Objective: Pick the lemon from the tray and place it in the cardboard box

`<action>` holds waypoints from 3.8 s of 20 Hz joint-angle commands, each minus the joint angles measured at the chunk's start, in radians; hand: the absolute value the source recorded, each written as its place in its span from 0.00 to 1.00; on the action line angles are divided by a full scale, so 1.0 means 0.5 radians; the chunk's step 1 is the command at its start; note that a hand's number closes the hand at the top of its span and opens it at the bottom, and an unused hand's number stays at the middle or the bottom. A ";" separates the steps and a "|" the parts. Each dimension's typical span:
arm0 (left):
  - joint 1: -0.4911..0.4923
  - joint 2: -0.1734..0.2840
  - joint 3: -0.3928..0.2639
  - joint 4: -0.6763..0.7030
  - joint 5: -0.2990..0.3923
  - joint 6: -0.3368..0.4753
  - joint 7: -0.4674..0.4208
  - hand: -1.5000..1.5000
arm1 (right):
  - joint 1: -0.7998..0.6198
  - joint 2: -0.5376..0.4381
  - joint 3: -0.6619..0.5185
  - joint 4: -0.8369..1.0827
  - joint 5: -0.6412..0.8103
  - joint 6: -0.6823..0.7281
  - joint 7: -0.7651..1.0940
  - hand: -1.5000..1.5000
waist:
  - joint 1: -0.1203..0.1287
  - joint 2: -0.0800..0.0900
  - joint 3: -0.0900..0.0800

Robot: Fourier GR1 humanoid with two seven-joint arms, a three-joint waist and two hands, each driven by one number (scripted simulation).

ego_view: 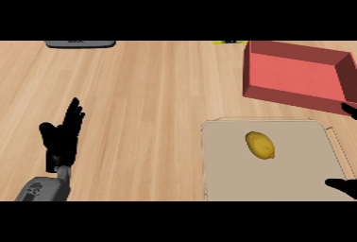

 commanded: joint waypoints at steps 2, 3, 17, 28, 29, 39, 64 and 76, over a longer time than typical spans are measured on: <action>0.106 -0.030 -0.040 -0.169 -0.041 0.015 0.044 0.50 | -0.104 -0.066 0.127 -0.091 0.131 0.193 0.346 0.00 | 0.036 0.001 0.002; 0.081 -0.018 -0.011 -0.124 -0.069 0.038 0.046 0.50 | 0.022 -0.074 0.103 -0.346 0.127 0.209 0.484 0.00 | 0.010 -0.002 0.001; 0.076 -0.090 0.051 -0.182 -0.162 -0.012 0.100 0.50 | -0.392 0.200 0.421 -0.391 0.366 0.698 1.333 0.00 | 0.022 0.001 0.003; 0.134 -0.144 0.159 -0.086 -0.217 -0.171 0.000 0.50 | -0.511 0.597 0.515 -0.189 0.733 0.799 1.432 0.00 | 0.023 0.002 0.003; 0.069 -0.151 0.176 -0.123 -0.173 -0.175 0.074 0.50 | -0.612 0.659 0.579 -0.108 0.782 0.775 1.501 0.00 | 0.028 0.003 0.003; 0.059 -0.249 0.244 -0.044 -0.317 -0.184 0.029 0.50 | -0.730 0.904 0.450 -0.036 0.900 0.987 1.624 0.00 | 0.023 0.004 0.003; 0.060 -0.328 0.412 0.033 -0.442 -0.316 -0.048 0.50 | -0.825 1.095 0.270 0.508 1.351 1.008 1.193 0.00 | 0.022 0.004 0.003; 0.262 -0.387 0.346 -0.337 -0.499 -0.323 0.121 0.50 | -0.784 1.154 0.242 0.806 1.535 0.796 0.938 0.00 | 0.028 0.002 0.003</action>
